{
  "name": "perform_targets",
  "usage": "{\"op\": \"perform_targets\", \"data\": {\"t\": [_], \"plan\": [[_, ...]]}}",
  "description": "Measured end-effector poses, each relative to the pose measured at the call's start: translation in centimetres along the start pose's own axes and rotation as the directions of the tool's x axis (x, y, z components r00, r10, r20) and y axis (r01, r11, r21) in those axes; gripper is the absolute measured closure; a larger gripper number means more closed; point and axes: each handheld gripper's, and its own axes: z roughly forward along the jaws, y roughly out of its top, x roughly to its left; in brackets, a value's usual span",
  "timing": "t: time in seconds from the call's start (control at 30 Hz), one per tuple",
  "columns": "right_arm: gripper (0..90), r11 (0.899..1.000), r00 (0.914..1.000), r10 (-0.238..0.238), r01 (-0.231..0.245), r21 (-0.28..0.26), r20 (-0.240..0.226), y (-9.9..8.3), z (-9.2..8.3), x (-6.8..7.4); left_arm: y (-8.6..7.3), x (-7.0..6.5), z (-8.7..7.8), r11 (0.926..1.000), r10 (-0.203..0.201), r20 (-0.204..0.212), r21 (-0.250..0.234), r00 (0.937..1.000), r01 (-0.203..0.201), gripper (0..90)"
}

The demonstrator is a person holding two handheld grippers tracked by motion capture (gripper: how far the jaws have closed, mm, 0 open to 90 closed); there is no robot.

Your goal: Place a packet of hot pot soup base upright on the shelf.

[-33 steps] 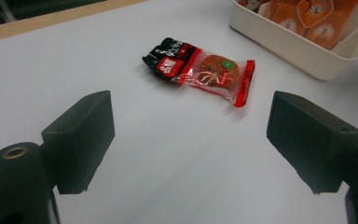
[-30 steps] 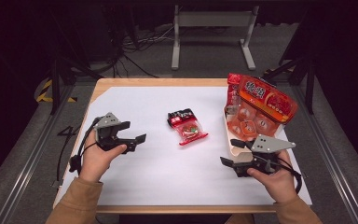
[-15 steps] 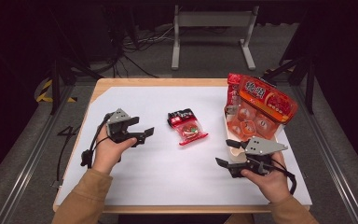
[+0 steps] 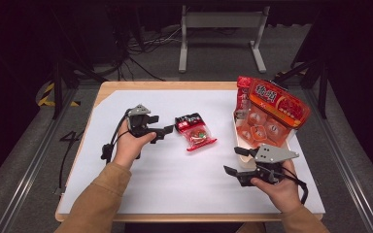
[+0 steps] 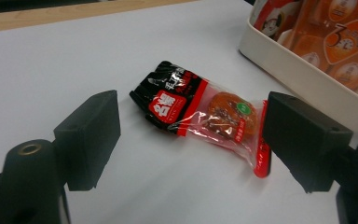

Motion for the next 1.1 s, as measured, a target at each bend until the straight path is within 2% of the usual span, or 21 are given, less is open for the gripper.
{"op": "perform_targets", "data": {"t": [0.03, 0.13, 0.33, 0.4, 0.5, 0.73, 1.1], "plan": [[27.8, 1.0, 1.0, -0.001, 0.001, 0.0, 0.0, 0.0, 0.0, 0.0, -0.1, 0.3, 0.7, 0.9999, -0.015, -0.015, -0.007, 0.9998, 0.014, 20.7], [27.9, 1.0, 1.0, -0.006, 0.006, 0.004, -0.001, -0.1, 0.1, 0.1, -0.3, 0.3, 1.4, 0.9997, -0.016, -0.046, -0.021, 0.9988, 0.015, 23.8], [28.2, 1.0, 0.9999, -0.015, 0.015, 0.01, -0.004, -0.1, 0.3, 0.2, 0.0, 0.5, 2.6, 0.9997, -0.015, -0.051, -0.019, 0.9986, 0.014, 25.1], [28.2, 1.0, 0.9998, -0.02, 0.02, 0.011, -0.005, -0.1, 0.3, 0.2, 0.2, 0.6, 3.1, 0.9994, -0.033, -0.045, -0.015, 0.9984, 0.032, 24.3], [28.2, 1.0, 0.9998, -0.02, 0.02, 0.012, -0.007, -0.2, 0.3, 0.2, 0.4, 0.9, 3.9, 0.9993, -0.036, -0.051, -0.014, 0.998, 0.035, 22.7], [28.2, 1.0, 0.9999, -0.013, 0.013, 0.01, -0.004, -0.4, 0.1, 0.0, 0.0, 1.9, 5.4, 0.9984, -0.05, -0.092, 0.022, 0.9944, 0.053, 20.5], [28.0, 1.0, 0.9999, -0.01, 0.01, 0.011, -0.012, -0.6, 0.1, 0.0, 0.2, 2.2, 8.1, 0.9927, -0.062, -0.102, 0.096, 0.9928, 0.072, 17.8]]}}
